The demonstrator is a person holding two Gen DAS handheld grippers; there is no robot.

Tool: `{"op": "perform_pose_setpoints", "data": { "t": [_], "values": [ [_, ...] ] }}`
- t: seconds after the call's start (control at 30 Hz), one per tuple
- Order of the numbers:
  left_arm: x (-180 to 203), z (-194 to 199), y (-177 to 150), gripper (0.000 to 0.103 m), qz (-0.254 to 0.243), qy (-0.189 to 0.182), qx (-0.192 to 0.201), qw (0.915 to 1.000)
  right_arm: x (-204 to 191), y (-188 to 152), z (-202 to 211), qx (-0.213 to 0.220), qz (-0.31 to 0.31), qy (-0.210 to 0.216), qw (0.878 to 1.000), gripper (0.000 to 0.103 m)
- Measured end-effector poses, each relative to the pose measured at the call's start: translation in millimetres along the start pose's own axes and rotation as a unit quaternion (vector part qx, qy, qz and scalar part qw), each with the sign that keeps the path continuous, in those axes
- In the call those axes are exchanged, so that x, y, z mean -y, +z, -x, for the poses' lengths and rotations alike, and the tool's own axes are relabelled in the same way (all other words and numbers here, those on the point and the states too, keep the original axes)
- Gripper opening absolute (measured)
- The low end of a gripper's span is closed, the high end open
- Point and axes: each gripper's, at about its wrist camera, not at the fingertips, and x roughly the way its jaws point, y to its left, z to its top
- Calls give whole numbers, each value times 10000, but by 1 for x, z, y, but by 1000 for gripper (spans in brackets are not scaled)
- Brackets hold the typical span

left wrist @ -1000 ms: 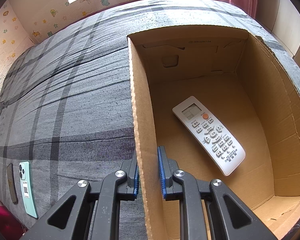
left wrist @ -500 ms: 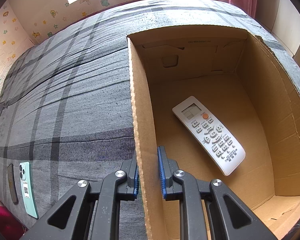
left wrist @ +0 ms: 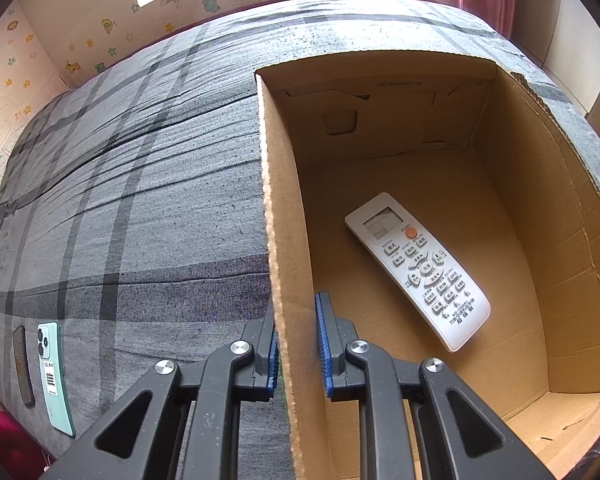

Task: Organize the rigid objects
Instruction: 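Lift the black object with the right tool over the box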

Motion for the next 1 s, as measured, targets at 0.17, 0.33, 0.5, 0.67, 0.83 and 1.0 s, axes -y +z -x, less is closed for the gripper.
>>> {"op": "perform_pose_setpoints", "data": {
  "t": [0.17,0.33,0.5,0.67,0.83,1.0],
  "values": [
    [0,0,0,18,-1,1,2,10000,-18,0,19,100,164,49,9998,49],
    [0,0,-1,18,3,-6,7,10000,-42,0,43,294,441,104,9985,49],
    [-1,0,-1,18,7,-10,8,10000,-66,1,63,437,681,187,9965,49],
    [-2,-1,-1,18,28,-33,6,10000,-88,2,77,549,924,246,9939,49],
    [-2,-1,0,18,30,-46,8,10000,-113,2,86,617,1148,341,9909,49],
    [-3,-1,-1,18,29,-56,11,10000,-143,-1,90,646,1404,503,9867,49]
  ]
}}
